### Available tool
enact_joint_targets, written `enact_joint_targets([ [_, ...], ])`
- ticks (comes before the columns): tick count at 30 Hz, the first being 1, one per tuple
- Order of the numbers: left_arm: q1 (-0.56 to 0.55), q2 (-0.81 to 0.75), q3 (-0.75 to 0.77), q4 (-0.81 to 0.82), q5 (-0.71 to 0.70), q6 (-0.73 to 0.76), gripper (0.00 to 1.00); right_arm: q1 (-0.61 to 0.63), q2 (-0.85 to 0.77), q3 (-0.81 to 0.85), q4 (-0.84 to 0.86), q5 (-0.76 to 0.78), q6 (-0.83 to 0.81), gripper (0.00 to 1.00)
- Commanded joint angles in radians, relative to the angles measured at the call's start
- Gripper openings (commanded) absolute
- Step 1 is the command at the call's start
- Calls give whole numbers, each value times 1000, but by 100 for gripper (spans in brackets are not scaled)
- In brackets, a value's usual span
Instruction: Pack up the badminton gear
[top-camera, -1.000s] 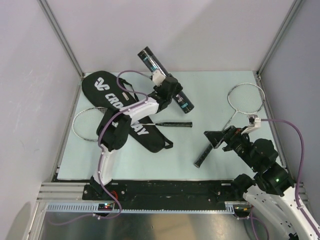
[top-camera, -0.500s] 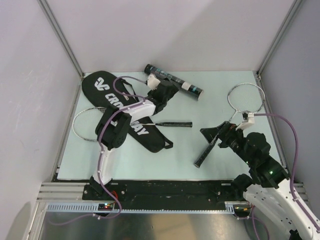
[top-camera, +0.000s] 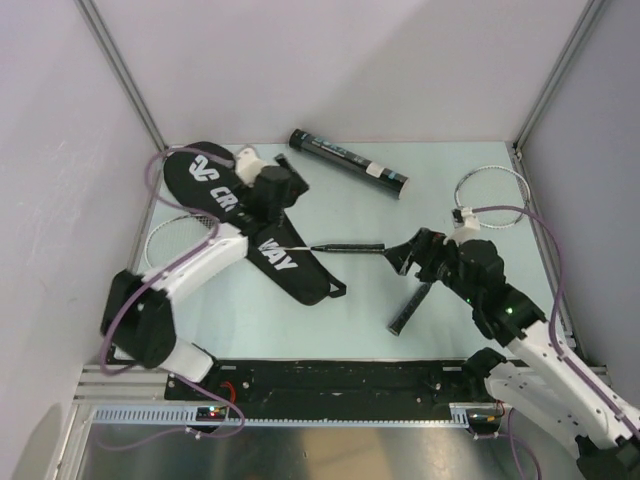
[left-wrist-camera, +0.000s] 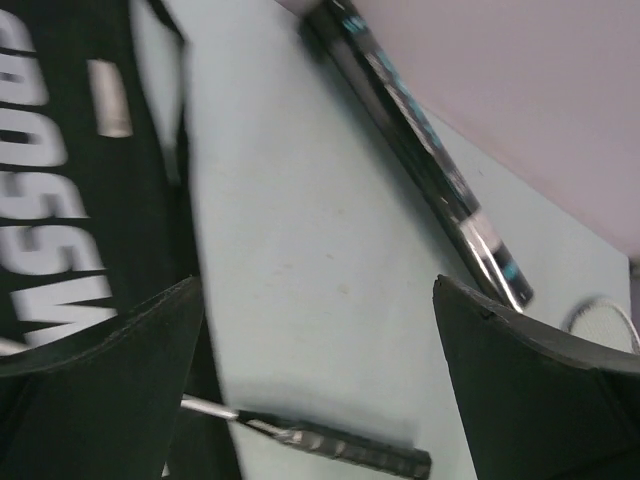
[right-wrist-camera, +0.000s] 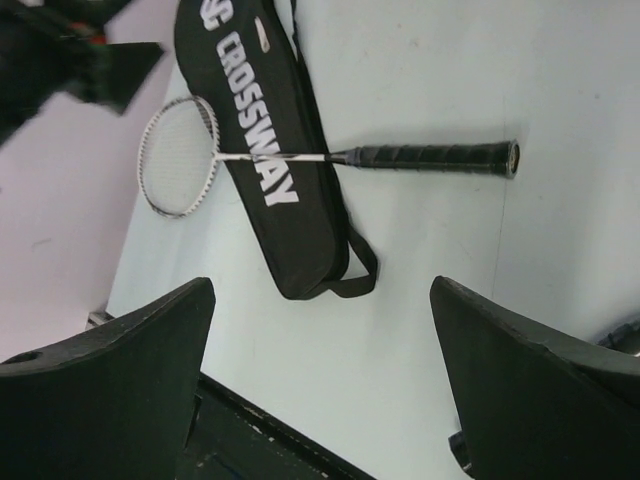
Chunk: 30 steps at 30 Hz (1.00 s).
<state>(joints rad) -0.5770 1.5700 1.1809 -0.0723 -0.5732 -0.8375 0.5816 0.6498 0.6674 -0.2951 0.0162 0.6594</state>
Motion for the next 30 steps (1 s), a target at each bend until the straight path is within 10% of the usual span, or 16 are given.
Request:
enact_joint_targets([
  [1, 95, -188, -143, -167, -115, -77, 99, 11, 66, 9, 101, -51, 2, 94],
  [14, 234, -268, -277, -331, -54, -335, 54, 52, 76, 9, 91, -52, -1, 92],
  [30, 273, 71, -121, -398, 64, -524, 44, 50, 24, 4, 56, -16, -57, 94],
])
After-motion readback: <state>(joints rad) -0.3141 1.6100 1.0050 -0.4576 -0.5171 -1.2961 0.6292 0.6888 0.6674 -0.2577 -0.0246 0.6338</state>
